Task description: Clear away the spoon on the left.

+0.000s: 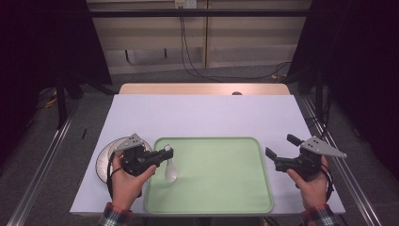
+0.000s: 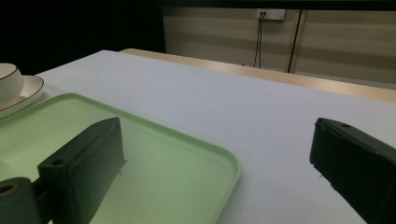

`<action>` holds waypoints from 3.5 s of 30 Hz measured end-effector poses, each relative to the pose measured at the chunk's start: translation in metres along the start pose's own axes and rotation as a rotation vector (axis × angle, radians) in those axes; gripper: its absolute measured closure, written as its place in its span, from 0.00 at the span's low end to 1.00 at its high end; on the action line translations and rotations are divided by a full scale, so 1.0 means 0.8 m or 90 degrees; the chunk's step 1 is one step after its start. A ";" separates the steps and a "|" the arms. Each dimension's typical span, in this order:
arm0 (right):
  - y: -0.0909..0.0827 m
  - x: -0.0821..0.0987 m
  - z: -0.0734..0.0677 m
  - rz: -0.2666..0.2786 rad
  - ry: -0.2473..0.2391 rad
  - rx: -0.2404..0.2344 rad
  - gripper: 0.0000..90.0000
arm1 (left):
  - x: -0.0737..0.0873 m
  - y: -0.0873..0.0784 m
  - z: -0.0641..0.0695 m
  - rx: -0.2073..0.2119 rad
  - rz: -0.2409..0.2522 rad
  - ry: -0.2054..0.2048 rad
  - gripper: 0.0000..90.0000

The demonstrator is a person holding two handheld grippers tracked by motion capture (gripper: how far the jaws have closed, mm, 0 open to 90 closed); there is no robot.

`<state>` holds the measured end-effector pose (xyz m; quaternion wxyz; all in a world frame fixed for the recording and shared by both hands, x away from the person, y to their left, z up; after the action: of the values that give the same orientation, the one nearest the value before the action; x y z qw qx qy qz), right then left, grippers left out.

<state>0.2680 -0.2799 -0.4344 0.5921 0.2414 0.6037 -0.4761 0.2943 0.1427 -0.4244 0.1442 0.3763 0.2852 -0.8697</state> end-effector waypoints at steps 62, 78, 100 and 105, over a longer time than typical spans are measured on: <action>0.003 0.001 0.001 -0.007 -0.016 -0.004 0.03 | 0.022 0.015 -0.018 -0.044 -0.019 0.023 0.80; 0.004 0.001 -0.002 -0.011 -0.018 -0.011 0.03 | 0.010 0.010 -0.019 -0.041 0.011 0.042 0.62; 0.004 0.001 -0.002 -0.010 -0.019 -0.011 0.03 | -0.009 -0.014 -0.020 -0.048 0.045 0.057 0.41; 0.004 0.001 -0.001 -0.008 -0.020 -0.013 0.03 | -0.011 -0.017 -0.021 -0.052 0.049 0.060 0.34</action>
<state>0.2704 -0.2776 -0.4361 0.6006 0.2240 0.6008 -0.4776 0.3031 0.1641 -0.4218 0.1789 0.4215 0.3121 -0.8325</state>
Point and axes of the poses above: each handheld gripper's, and its own axes: y roughly forward along the jaws, x roughly out of its underside, z roughly to its right, the point moved 4 cm from there along y, roughly forward along the jaws, and after that the axes turned 14 degrees about -y, right-handed, at the moved point
